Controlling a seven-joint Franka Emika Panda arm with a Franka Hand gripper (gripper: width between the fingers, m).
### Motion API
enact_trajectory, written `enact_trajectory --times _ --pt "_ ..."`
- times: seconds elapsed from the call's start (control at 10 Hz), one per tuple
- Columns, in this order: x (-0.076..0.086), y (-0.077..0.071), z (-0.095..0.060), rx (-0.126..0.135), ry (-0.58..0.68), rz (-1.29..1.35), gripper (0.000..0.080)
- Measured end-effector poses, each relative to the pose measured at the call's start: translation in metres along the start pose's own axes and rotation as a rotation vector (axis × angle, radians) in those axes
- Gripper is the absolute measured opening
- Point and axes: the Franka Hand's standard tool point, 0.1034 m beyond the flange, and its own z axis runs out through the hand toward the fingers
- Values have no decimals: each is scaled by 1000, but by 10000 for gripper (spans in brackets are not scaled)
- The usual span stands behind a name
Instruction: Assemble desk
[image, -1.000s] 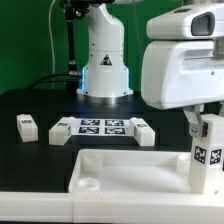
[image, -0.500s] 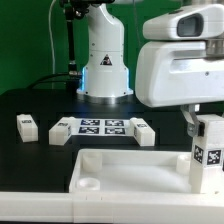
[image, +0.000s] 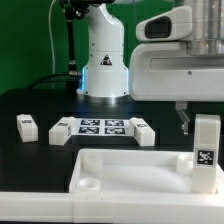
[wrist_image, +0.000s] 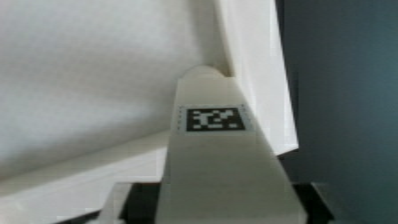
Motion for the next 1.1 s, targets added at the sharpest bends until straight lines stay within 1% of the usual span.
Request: enact_trajectory --times 0.2,0.5,0.7,0.8,0.9,1.0,1.1 --pt "0 0 0 -2 -1 214 289" --pt "-1 0 0 -2 -4 459 289" --pt "-2 -1 0 5 -14 634 290" --pt "-2 -1 0 6 -17 694 290" --pt "-2 -1 0 8 -20 695 290" --pt "-2 -2 1 9 -20 688 391" --pt "-3 -1 1 5 -25 644 391"
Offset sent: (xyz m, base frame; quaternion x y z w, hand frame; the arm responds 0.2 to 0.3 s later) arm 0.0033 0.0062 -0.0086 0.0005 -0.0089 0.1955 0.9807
